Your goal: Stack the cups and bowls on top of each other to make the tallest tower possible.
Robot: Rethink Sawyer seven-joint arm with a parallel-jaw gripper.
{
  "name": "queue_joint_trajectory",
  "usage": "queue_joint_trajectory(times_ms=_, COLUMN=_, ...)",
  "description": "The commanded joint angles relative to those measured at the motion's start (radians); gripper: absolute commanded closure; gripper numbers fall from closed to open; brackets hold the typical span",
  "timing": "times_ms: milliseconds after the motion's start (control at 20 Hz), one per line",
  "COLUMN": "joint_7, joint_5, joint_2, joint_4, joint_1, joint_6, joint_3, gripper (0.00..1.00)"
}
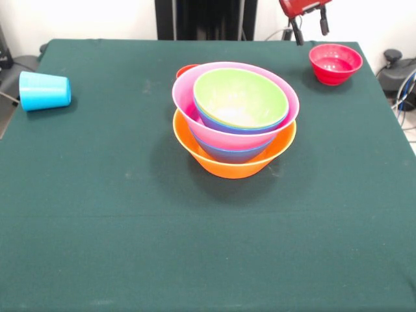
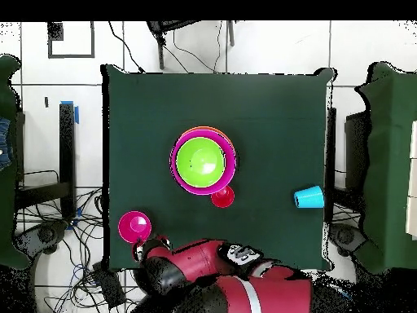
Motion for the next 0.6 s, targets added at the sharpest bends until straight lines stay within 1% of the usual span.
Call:
queue_joint_trajectory(times_ms=50, joint_7=0.105, joint_5=0.021, joint_2=0.075, joint_4=-0.111, joint_1=-0.008, joint_6=0.075, joint_3=0.058, gripper=0.00)
queue_joint_trajectory(times_ms=200, joint_7=0.098, joint_5=0.009, joint_2=0.096, joint_4=-0.120, joint_1=-0.017, joint_6=0.067, joint_3=0.058, gripper=0.00)
queue_joint_trajectory(times_ms=450, joint_7=0.083, joint_5=-0.029, joint_2=0.170, joint_4=-0.162, joint_1=-0.024, joint_6=0.024, joint_3=0.046, gripper=0.00)
queue_joint_trajectory(times_ms=600, joint_7=0.080, joint_5=-0.037, joint_2=0.190, joint_4=-0.176, joint_1=-0.030, joint_6=0.014, joint_3=0.050, gripper=0.00)
